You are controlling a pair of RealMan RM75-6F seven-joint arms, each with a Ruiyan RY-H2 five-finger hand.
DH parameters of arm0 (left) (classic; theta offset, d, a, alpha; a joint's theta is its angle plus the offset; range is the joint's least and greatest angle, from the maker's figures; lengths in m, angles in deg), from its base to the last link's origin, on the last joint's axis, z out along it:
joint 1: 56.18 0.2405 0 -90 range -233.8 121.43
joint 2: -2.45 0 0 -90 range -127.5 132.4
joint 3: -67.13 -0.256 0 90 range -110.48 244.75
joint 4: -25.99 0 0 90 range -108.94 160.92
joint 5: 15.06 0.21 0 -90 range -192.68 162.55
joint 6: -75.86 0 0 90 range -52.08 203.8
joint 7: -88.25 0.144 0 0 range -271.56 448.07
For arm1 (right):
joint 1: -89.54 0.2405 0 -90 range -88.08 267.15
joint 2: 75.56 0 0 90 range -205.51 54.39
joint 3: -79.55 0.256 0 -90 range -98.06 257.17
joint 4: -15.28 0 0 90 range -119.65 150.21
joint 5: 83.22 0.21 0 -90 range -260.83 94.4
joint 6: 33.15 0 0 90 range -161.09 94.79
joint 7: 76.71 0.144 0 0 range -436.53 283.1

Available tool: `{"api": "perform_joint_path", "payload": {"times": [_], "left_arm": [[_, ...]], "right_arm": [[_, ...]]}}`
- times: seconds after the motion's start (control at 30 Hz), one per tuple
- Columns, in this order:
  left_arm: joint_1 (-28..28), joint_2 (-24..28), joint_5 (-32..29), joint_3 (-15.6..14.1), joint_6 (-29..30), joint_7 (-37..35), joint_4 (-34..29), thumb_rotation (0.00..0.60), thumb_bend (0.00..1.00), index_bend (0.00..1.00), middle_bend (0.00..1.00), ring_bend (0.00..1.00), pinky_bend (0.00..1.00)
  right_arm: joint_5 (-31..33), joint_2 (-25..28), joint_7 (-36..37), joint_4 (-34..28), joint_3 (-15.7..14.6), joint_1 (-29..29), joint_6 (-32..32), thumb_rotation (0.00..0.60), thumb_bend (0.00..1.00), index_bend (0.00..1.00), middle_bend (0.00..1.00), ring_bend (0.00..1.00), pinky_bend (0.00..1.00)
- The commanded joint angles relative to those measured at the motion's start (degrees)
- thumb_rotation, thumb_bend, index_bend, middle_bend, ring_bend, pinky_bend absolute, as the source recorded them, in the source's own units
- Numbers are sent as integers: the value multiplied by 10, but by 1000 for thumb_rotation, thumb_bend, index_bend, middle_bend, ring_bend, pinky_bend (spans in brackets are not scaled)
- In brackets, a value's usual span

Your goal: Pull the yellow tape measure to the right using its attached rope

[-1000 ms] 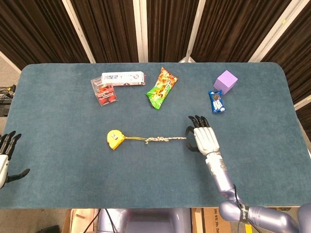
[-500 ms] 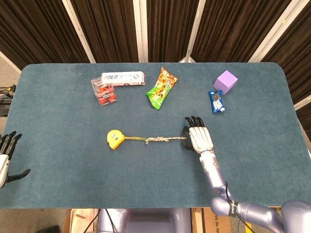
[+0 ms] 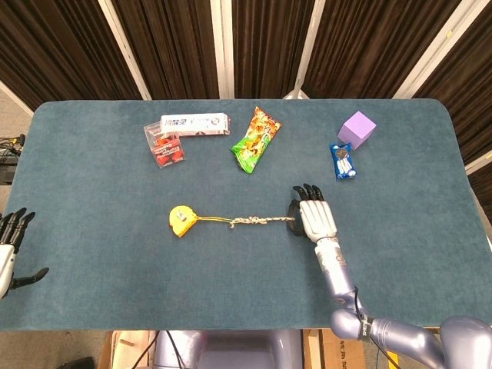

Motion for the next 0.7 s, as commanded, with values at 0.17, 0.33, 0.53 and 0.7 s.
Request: {"api": "perform_joint_path", "payload": {"times": [0.17, 0.33, 0.53, 0.7], "left_arm": [[0, 1, -1, 0, 0, 0, -1, 600, 0, 0, 0, 0, 0], [0, 1, -1, 0, 1, 1, -1, 600, 0, 0, 0, 0, 0], [1, 1, -1, 0, 1, 0, -1, 600, 0, 0, 0, 0, 0], [1, 1, 0, -1, 3, 1, -2, 600, 0, 0, 0, 0, 0]], "right_arm": [[4, -4, -2, 4, 2, 2, 0, 600, 418, 607, 184, 0, 0], [6, -5, -4, 5, 3, 2, 2, 600, 438, 625, 188, 0, 0], [3, 4, -3, -7, 4, -1, 9, 600, 459, 630, 191, 0, 0], [-2, 19, -3, -26, 4, -7, 16, 600, 476, 635, 195, 0, 0]]}}
